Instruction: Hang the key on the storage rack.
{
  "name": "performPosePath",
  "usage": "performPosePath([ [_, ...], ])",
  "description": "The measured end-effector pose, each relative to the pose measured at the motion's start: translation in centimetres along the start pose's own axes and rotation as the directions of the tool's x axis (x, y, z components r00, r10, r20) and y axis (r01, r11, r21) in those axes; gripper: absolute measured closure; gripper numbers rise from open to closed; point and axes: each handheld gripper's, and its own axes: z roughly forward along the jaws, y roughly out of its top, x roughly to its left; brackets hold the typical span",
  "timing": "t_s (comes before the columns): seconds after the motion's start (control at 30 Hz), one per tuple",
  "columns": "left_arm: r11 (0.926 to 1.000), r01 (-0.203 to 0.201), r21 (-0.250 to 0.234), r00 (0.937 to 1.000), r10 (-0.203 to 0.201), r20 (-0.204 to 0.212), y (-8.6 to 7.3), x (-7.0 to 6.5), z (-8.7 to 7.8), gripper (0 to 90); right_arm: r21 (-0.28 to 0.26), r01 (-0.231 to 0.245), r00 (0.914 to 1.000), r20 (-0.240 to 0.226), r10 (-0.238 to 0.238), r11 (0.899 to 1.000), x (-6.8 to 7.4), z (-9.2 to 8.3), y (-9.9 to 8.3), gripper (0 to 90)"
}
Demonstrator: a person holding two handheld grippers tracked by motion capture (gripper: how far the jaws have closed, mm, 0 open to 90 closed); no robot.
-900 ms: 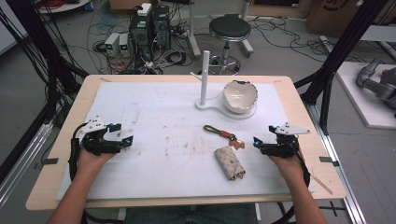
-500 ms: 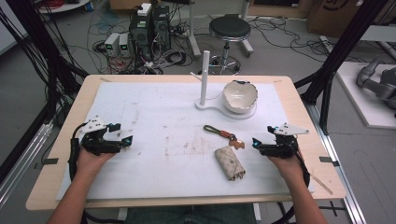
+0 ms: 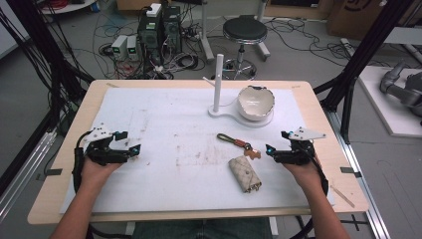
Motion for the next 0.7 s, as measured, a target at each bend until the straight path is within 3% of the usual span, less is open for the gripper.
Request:
performPosePath([
  [0.7, 1.0, -0.003, 0.001, 1.0, 0.003, -0.004, 0.0, 0.0, -0.1, 20.5, -0.012, 0.06, 0.9936, -0.094, -0.061, 0.998, 1.6, 3.4, 4.2, 18.5],
])
